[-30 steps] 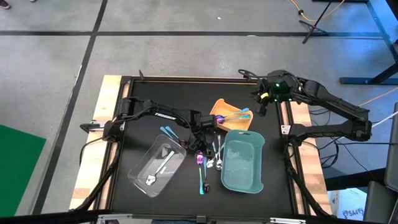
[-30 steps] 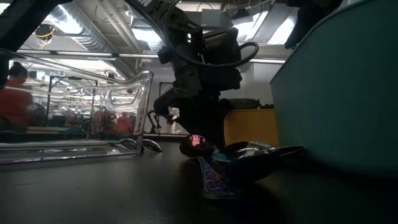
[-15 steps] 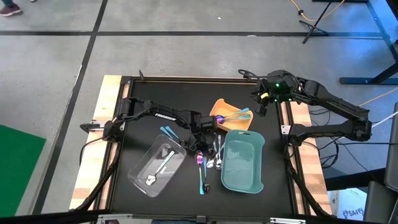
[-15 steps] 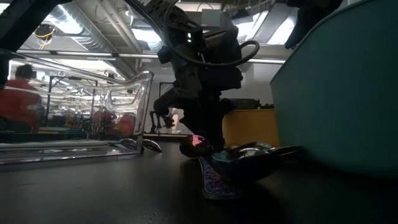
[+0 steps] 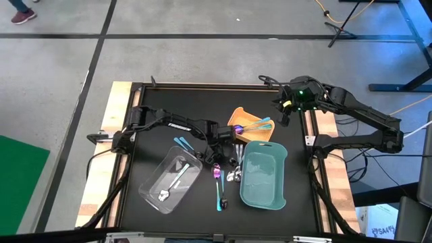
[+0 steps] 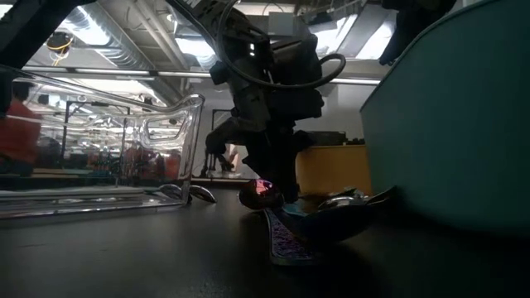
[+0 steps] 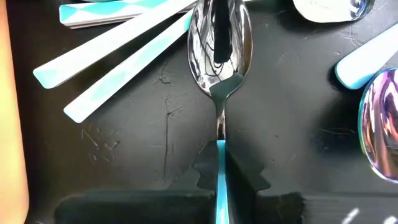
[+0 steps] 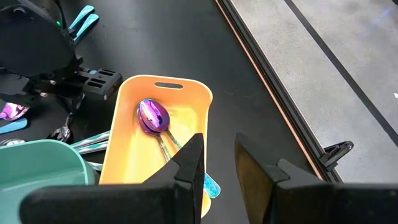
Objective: Sort silverware by color (type)
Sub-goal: Put the blue spoon into the blue bin
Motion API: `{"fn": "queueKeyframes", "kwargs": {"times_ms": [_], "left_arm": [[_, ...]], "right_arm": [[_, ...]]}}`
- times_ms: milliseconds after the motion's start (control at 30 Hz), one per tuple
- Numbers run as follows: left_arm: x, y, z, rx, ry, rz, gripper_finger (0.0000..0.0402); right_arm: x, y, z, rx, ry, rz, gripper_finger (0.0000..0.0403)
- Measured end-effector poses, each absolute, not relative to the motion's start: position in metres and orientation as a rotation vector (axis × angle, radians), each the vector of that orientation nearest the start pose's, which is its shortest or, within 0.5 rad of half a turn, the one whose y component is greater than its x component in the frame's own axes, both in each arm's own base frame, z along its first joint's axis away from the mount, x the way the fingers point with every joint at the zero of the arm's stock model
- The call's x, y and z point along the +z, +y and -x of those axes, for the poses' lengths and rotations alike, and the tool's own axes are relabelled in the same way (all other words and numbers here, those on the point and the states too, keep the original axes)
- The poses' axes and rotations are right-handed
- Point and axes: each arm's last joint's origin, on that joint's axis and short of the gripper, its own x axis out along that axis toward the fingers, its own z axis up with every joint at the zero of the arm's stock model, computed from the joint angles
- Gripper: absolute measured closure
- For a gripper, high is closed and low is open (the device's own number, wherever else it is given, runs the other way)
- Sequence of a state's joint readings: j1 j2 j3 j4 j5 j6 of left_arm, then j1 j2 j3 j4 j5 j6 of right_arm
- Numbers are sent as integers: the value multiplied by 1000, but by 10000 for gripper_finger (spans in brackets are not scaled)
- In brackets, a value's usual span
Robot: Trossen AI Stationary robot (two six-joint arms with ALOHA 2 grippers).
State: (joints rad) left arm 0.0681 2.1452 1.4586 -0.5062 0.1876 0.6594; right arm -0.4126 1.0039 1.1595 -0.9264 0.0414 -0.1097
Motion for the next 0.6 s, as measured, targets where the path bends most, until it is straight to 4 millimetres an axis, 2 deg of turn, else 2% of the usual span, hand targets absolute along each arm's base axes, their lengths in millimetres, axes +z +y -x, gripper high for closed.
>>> {"fn": "queueKeyframes", "kwargs": {"times_ms": [200, 600], "left_arm": [[130, 19, -425, -489, 1093, -438, 394], [150, 16, -416, -480, 1121, -452, 395]], "right_arm": [[356, -73, -165, -388, 786, -41, 324], [356, -73, -165, -384, 785, -42, 324]]}}
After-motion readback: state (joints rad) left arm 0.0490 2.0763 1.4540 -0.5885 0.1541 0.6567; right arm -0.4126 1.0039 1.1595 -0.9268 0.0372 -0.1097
